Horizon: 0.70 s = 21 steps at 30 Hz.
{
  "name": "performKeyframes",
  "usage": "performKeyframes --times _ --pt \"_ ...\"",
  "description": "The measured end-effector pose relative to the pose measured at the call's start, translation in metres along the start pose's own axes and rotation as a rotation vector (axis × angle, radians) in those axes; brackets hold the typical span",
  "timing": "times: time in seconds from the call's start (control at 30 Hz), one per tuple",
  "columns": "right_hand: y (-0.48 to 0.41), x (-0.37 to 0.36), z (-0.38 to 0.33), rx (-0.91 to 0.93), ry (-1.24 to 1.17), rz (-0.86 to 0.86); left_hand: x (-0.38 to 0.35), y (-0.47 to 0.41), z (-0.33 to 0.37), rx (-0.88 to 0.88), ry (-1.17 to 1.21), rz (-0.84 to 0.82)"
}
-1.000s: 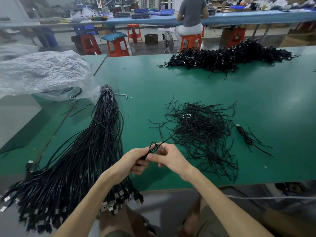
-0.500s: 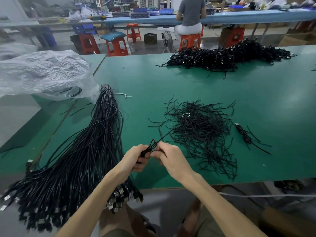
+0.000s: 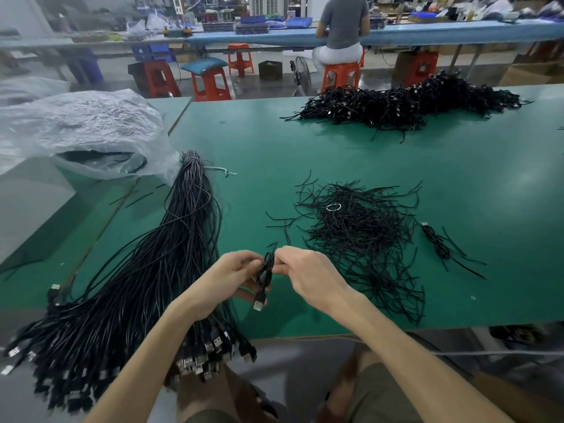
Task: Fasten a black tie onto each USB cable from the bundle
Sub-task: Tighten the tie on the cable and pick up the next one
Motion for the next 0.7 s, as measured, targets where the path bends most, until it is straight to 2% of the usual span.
performKeyframes --times 0.07,0.2,0.3,0.47,0.57,0.63,0.7 --pt "-0.001 0.002 -0.002 0.01 -0.014 0.012 0.005 -0.002 0.012 -0.088 -0.013 0.025" --pt "-0.005 0.01 0.006 -0.039 -0.126 0.072 0.0 -0.002 0.032 -0.291 -0.207 -0.081" --pt "-0.007 0.01 0.013 -0.085 -0.209 0.087 0.005 -0.008 0.033 -0.314 -0.374 0.016" --pt "-0.008 0.007 0.013 -0.102 -0.291 0.1 0.014 -0.011 0.045 -0.423 -0.494 0.171" --pt "-0.009 0.012 0.01 -0.11 -0.293 0.115 0.015 -0.015 0.04 -0.355 -0.545 0.172" --pt "-0.009 0.016 0.007 -0.091 -0.268 0.141 0.015 -0.017 0.032 -0.252 -0.514 0.158" --pt "-0.008 0.02 0.007 -0.084 -0.274 0.172 0.01 -0.016 0.033 -0.241 -0.469 0.119"
Point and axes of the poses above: each hand's wrist, its own y-axis away from the middle knuckle, its own x-axis out of the back of the hand, z = x × y, the point moved 10 cm from there along -y, towards the middle knuckle, and after that the axes turned 11 degrees about -x, right-handed, at the moved point
